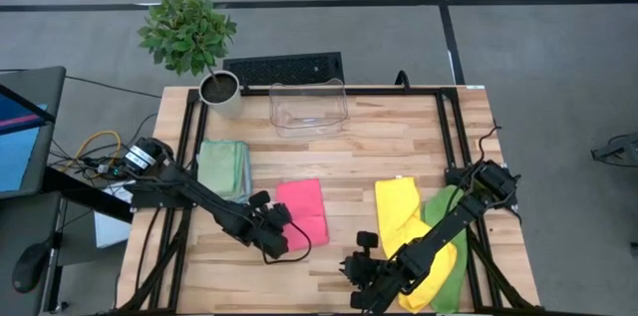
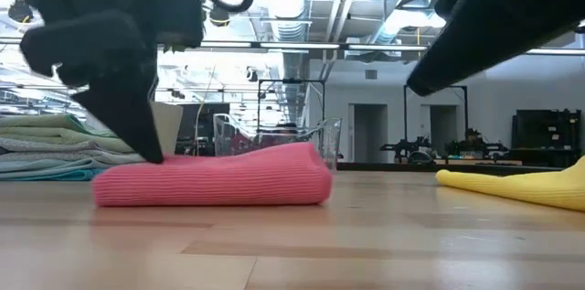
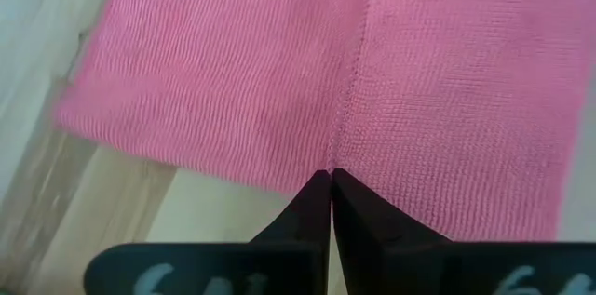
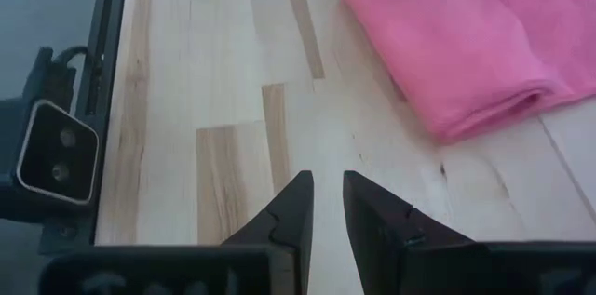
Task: Fold microfiber towels
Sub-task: Fold the pink microfiber cloth
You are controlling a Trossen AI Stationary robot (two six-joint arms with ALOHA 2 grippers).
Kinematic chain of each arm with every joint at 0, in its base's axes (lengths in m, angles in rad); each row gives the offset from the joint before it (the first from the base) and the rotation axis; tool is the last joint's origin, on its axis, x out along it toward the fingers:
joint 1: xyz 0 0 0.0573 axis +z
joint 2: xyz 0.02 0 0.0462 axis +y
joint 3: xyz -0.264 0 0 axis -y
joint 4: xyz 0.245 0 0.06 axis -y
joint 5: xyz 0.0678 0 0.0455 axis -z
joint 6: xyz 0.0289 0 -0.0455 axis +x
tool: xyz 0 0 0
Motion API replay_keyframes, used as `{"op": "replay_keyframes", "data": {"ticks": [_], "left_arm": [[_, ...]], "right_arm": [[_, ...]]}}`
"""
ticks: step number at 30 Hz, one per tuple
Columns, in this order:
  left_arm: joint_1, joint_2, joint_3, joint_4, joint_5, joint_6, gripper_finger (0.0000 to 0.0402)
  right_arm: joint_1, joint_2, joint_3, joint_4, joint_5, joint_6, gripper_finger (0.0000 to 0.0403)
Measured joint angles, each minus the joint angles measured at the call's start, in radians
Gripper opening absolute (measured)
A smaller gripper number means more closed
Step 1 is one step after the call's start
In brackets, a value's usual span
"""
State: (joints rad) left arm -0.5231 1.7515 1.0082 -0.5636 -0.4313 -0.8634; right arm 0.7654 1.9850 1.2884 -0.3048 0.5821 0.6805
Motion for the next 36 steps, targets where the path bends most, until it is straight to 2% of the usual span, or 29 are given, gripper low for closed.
{"op": "replay_keyframes", "data": {"ticks": [4, 12, 21, 25, 31, 36], "left_arm": [[-0.001, 0.000, -0.045, 0.011, -0.001, -0.042, 0.0000], [-0.004, -0.006, -0.135, 0.109, -0.013, -0.104, 0.0000], [-0.012, -0.003, -0.138, 0.123, -0.036, -0.072, 0.0000], [-0.012, -0.003, -0.139, 0.122, -0.037, -0.065, 0.0000], [-0.017, -0.003, -0.139, 0.119, -0.032, -0.050, 0.0000], [-0.020, -0.067, -0.145, 0.061, 0.038, -0.039, 0.0001]], "right_arm": [[-0.015, 0.000, 0.000, 0.055, 0.044, -0.034, 0.0088], [-0.121, 0.046, -0.002, 0.257, 0.071, -0.299, 0.0088], [-0.204, 0.094, -0.001, 0.336, 0.094, -0.426, 0.0083], [-0.241, 0.137, -0.001, 0.355, 0.041, -0.422, 0.0076], [-0.260, 0.226, 0.000, 0.349, 0.022, -0.349, 0.0068], [-0.257, 0.240, 0.003, 0.375, 0.010, -0.322, 0.0066]]}}
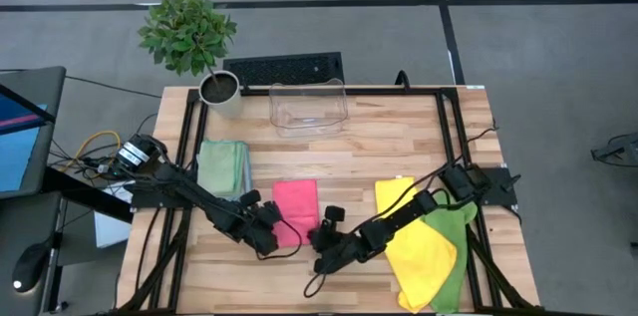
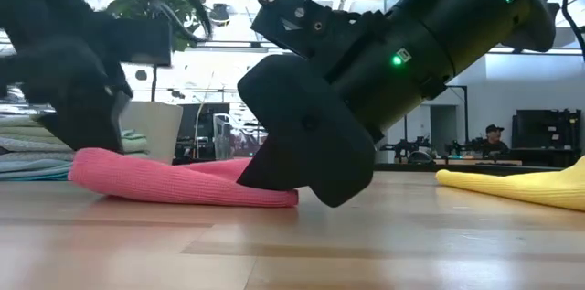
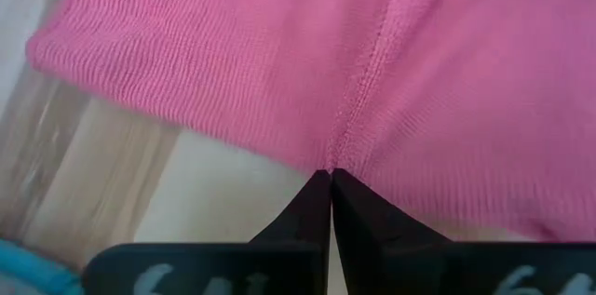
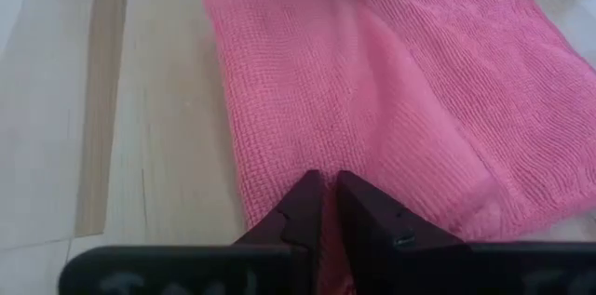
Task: Fold microfiber towels
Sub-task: Fold the pink microfiber cloth
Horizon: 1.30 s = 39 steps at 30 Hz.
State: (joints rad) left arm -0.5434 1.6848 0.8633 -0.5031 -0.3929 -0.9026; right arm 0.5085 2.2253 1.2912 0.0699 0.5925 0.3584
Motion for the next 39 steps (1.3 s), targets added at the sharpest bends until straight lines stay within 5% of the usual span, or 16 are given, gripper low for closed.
{"op": "replay_keyframes", "data": {"ticks": [5, 14, 23, 29, 39], "left_arm": [[-0.003, -0.133, 0.002, -0.090, -0.043, -0.011, 0.0000], [-0.094, -0.221, -0.007, -0.004, -0.302, 0.045, 0.0000], [-0.074, -0.073, -0.089, 0.136, -0.230, 0.025, 0.0009], [-0.033, -0.057, -0.088, 0.146, -0.186, 0.053, 0.0086], [-0.021, -0.294, -0.088, 0.026, -0.186, 0.009, 0.0231]], "right_arm": [[-0.002, -0.003, -0.001, -0.001, -0.008, 0.000, 0.0066], [-0.002, 0.000, -0.002, 0.013, -0.011, 0.000, 0.0066], [-0.002, 0.001, -0.004, 0.018, -0.011, 0.001, 0.0065], [-0.002, 0.001, -0.004, 0.021, -0.013, 0.001, 0.0065], [-0.002, 0.002, -0.004, 0.030, -0.020, 0.001, 0.0065]]}}
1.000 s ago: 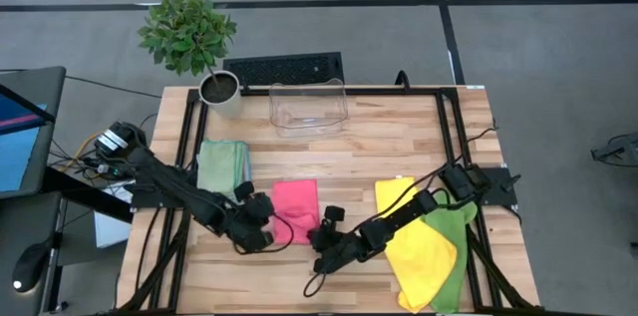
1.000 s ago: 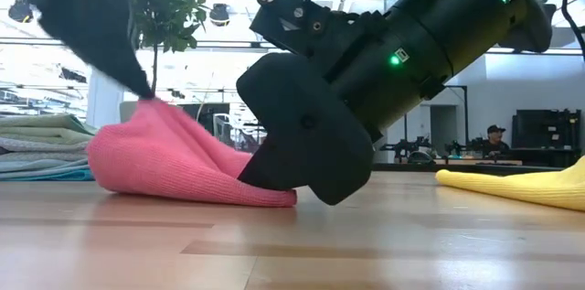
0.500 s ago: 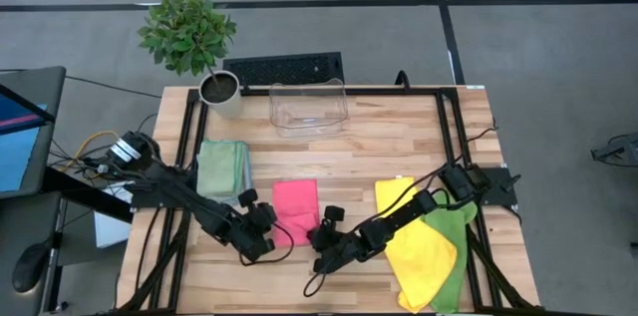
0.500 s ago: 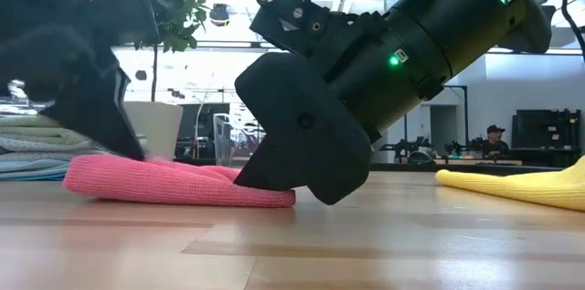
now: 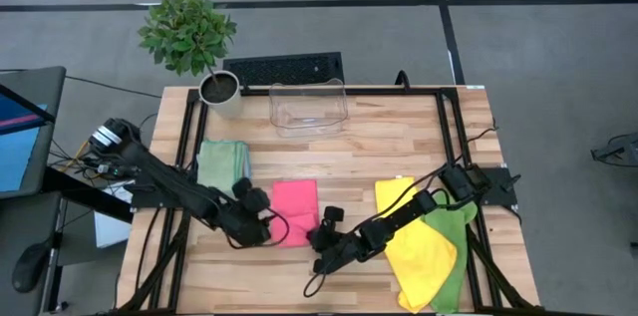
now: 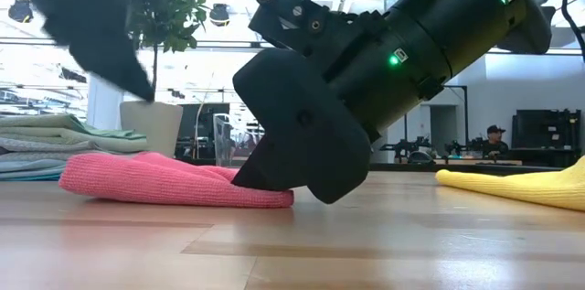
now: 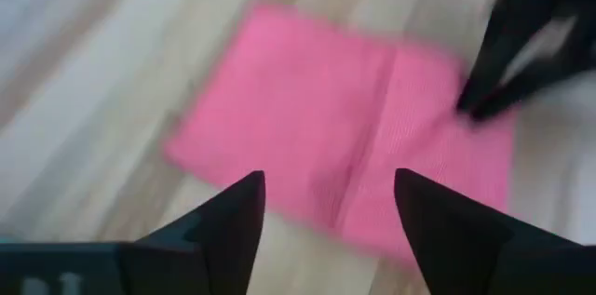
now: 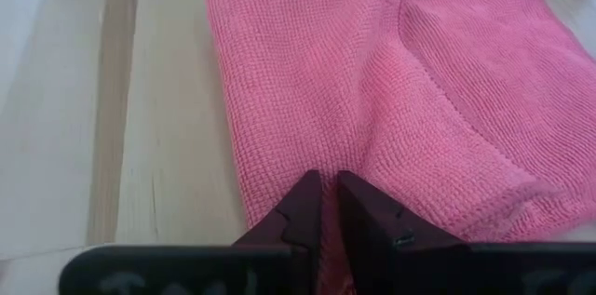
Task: Fold microfiber towels
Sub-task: Fold the pink microfiber cloth
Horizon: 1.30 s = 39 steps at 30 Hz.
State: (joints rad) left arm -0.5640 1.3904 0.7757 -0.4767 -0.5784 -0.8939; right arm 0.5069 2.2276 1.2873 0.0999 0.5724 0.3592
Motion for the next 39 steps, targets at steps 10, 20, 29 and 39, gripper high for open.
{"op": "replay_keyframes", "data": {"ticks": [10, 20, 29, 39], "left_arm": [[-0.144, 0.121, -0.181, 0.653, -0.289, 0.053, 0.0195], [-0.153, 0.478, -0.116, 0.799, -0.205, -0.051, 0.0054], [-0.153, 0.503, -0.067, 0.725, -0.193, -0.052, 0.0008], [-0.153, 0.502, -0.068, 0.723, -0.186, -0.070, 0.0017]], "right_arm": [[-0.010, 0.000, 0.000, 0.002, -0.008, 0.000, 0.0065], [-0.010, -0.012, -0.002, -0.002, -0.010, -0.001, 0.0065], [-0.003, -0.129, -0.001, 0.035, 0.089, -0.153, 0.0065], [-0.084, 0.017, -0.003, 0.106, 0.005, -0.116, 0.0065]]}}
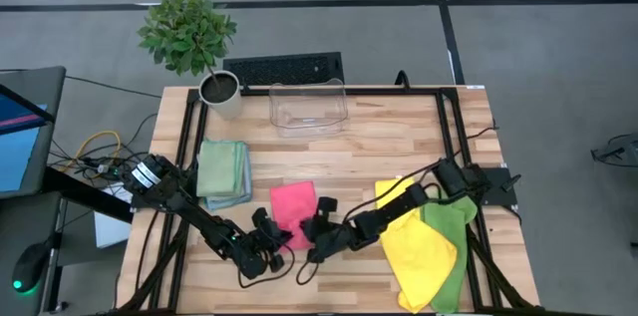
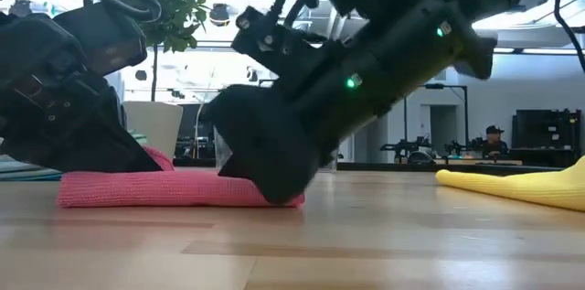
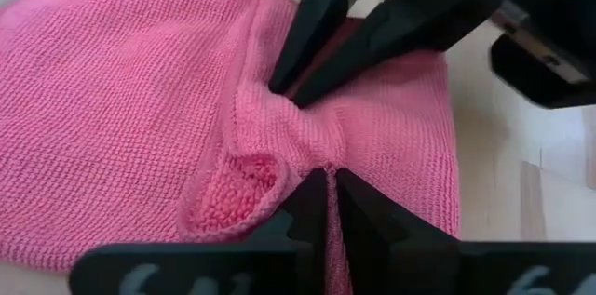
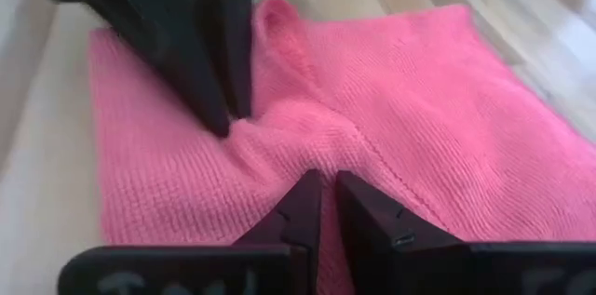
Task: Fold microfiber towels
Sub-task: Fold the pink microfiber cloth
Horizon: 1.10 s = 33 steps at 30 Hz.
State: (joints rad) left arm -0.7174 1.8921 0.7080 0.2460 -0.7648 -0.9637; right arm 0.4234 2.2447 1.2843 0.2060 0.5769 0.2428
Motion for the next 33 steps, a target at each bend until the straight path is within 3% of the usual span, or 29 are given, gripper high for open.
{"op": "replay_keyframes", "data": {"ticks": [7, 12, 16, 26, 33], "left_arm": [[-0.001, -0.137, -0.005, -0.075, 0.060, 0.044, 0.0017], [-0.015, -0.281, -0.005, -0.216, -0.036, 0.053, 0.0018], [-0.047, -0.315, -0.004, -0.252, -0.140, 0.056, 0.0018], [-0.022, -0.111, -0.004, -0.179, -0.123, 0.040, 0.0025], [-0.010, 0.002, 0.001, -0.164, -0.114, -0.081, 0.0025]], "right_arm": [[0.022, 0.027, 0.008, -0.021, 0.040, 0.053, 0.0065], [0.020, 0.028, 0.007, -0.026, 0.036, 0.071, 0.0065], [0.021, 0.028, 0.007, -0.028, 0.034, 0.072, 0.0065], [0.021, 0.029, 0.005, -0.026, 0.031, 0.072, 0.0065], [0.031, 0.000, 0.000, -0.073, 0.059, 0.091, 0.0065]]}}
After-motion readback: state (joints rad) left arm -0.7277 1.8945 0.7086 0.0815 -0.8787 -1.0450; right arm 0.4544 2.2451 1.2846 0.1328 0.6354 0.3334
